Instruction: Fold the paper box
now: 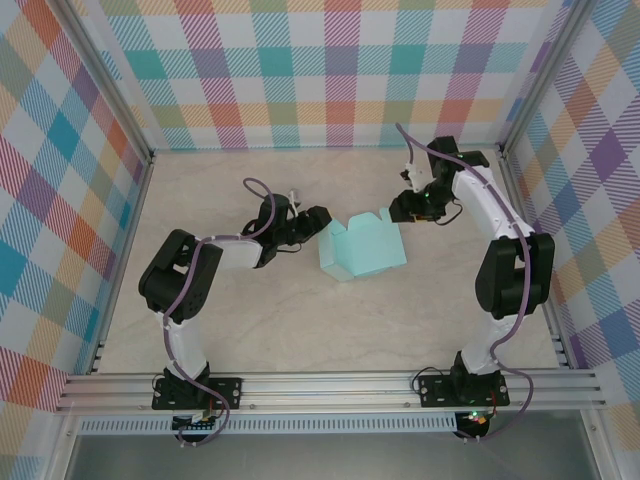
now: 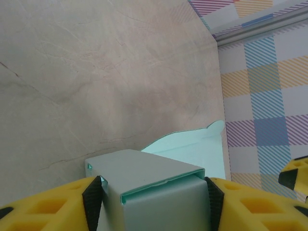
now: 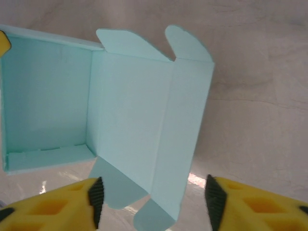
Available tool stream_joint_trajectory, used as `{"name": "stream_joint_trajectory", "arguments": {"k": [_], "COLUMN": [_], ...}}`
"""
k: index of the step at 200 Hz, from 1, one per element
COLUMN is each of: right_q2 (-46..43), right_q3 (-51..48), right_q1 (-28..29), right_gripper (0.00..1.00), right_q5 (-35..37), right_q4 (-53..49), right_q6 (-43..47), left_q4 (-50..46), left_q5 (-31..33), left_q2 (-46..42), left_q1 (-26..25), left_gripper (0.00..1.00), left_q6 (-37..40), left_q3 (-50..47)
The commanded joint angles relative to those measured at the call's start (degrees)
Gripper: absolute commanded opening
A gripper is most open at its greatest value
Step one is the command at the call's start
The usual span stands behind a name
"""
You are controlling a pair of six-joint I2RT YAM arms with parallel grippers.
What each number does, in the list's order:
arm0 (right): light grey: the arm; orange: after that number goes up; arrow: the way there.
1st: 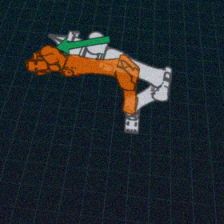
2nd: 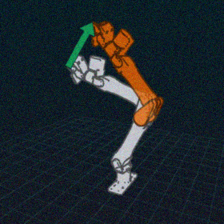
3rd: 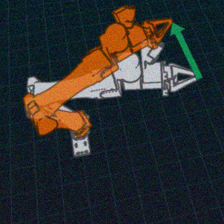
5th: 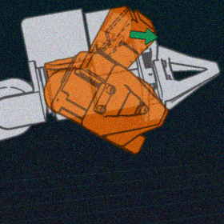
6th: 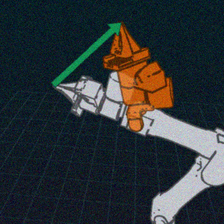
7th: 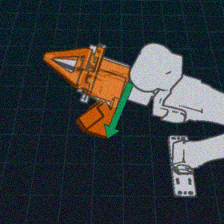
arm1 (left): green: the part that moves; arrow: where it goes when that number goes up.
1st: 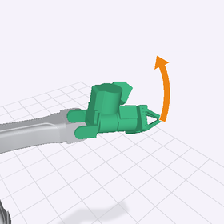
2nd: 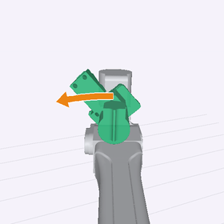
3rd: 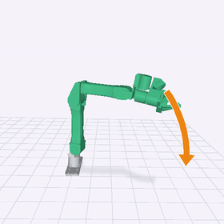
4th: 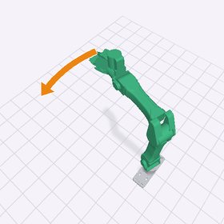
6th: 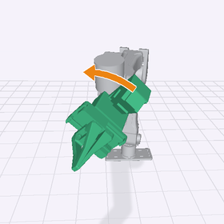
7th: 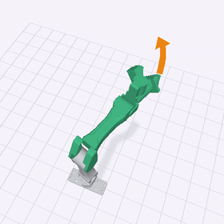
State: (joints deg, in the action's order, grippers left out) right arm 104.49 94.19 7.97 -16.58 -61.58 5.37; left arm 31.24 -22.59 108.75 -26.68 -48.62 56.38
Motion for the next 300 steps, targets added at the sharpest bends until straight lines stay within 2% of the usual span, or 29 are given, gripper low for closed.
{"name": "stream_joint_trajectory", "arguments": {"k": [1,32,79,91,100,110,126,156,159,200,215,229,241,255,281,300], "right_q2": [0.9,5.9,9.2,9.6,9.7,9.3,8.4,8.0,8.0,7.2,6.5,6.5,6.8,7.0,7.7,8.9], "right_q3": [-0.3,-1.5,-7.2,-7.3,-7.1,-6.8,-5.2,0.8,1.4,6.7,5.3,4.2,4.3,4.6,6.2,9.4], "right_q1": [-2.7,-2.9,-1.2,-0.5,0.0,0.4,1.0,1.6,1.7,6.4,9.8,13.2,15.2,17.4,21.3,22.8], "right_gripper": [0.66,0.64,0.58,0.46,0.29,0.16,0.0,0.0,0.0,0.0,0.0,0.0,0.0,0.0,0.0,0.0], "right_q5": [-3.4,-13.6,-19.6,-21.1,-22.2,-22.0,-18.5,-9.2,-8.3,9.0,19.6,29.5,31.5,32.2,33.6,35.1], "right_q4": [-0.5,-3.0,3.2,3.8,4.0,4.1,3.1,-2.6,-3.1,-6.8,-4.3,-0.8,0.4,2.0,3.5,1.3], "right_q6": [-2.3,-2.2,-6.3,-6.2,-5.3,-4.5,-2.3,6.0,6.8,18.0,22.6,26.5,30.0,32.9,35.7,35.8], "left_q4": [-0.3,-1.3,-1.6,-1.7,-1.6,-1.5,0.5,0.7,0.6,-4.8,-4.8,-3.8,-2.2,-5.2,-9.2,-8.1], "left_q5": [-0.4,-0.4,-0.4,-0.3,-0.3,-0.2,-0.9,-1.0,-1.0,-0.8,-2.5,-3.5,-5.2,-7.0,-9.3,-9.1], "left_q2": [-0.7,-0.1,-0.3,-0.4,-0.4,-0.5,-1.1,-4.4,-4.9,-12.2,-14.1,-15.1,-14.9,-14.1,-13.1,-13.6], "left_q1": [0.9,1.2,1.3,1.3,1.4,1.4,2.0,3.9,4.2,8.2,10.1,11.9,13.2,14.0,14.1,14.1], "left_gripper": [0.55,0.53,0.53,0.53,0.53,0.54,0.61,0.98,1.0,1.0,1.0,1.0,1.0,1.0,0.87,0.87], "left_q6": [0.5,1.1,0.8,0.7,0.6,0.4,-0.5,-1.4,-1.3,4.1,5.9,4.5,3.6,5.2,11.2,12.9], "left_q3": [-1.0,-0.9,-0.9,-0.9,-0.9,-0.9,-1.5,-2.1,-2.2,-3.5,-4.8,-6.7,-8.0,-7.5,-7.1,-8.6]}}
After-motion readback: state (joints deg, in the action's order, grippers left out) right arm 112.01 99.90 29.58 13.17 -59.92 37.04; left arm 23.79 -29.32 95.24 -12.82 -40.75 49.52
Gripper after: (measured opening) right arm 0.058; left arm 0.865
